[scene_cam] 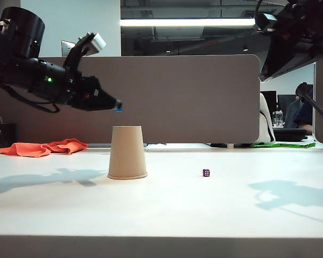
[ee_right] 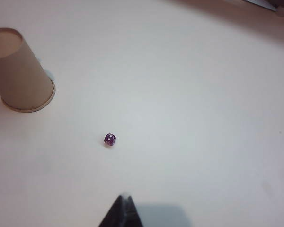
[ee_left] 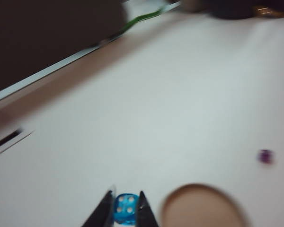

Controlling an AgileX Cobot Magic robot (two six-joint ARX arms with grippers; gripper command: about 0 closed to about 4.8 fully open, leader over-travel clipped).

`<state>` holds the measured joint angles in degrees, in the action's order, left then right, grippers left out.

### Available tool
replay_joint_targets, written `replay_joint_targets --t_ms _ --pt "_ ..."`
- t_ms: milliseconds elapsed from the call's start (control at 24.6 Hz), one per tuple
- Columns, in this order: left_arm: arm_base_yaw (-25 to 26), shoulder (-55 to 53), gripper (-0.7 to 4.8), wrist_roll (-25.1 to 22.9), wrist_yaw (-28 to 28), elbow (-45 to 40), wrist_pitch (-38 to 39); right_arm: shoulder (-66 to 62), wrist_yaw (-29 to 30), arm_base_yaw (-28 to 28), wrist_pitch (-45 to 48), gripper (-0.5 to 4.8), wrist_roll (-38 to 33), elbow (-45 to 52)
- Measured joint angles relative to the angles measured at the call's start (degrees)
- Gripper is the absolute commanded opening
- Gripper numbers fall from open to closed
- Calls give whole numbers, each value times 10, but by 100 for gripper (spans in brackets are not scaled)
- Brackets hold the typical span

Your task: Throw the dice onto the paper cup, compare its value with the values of the other dice on the table, place the die with the higher value on the paper cup, and take no action if both dice have the same value.

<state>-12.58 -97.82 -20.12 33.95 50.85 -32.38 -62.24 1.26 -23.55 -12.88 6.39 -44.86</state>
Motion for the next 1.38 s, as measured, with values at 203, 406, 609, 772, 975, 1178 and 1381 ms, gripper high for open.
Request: replay_joint_targets --t_ms 203,406,609,772,975,1178,1381 --pt "28 -1 48 47 -92 0 10 0 0 0 0 -1 0 0" --pt "42 -1 48 56 -147 0 65 0 0 0 -7 -1 0 0" --pt "43 -1 49 51 -170 0 133 0 0 0 -16 -1 -1 0" --pt "56 -1 58 39 -177 0 158 0 0 0 -16 -1 -1 0" --pt "78 -1 76 39 -176 0 174 0 0 0 -16 -1 -1 0" --pt "113 -1 90 39 -119 0 216 0 2 0 -16 -1 -3 0" --pt "116 -1 90 39 -95 0 221 0 2 0 -16 -1 -3 0"
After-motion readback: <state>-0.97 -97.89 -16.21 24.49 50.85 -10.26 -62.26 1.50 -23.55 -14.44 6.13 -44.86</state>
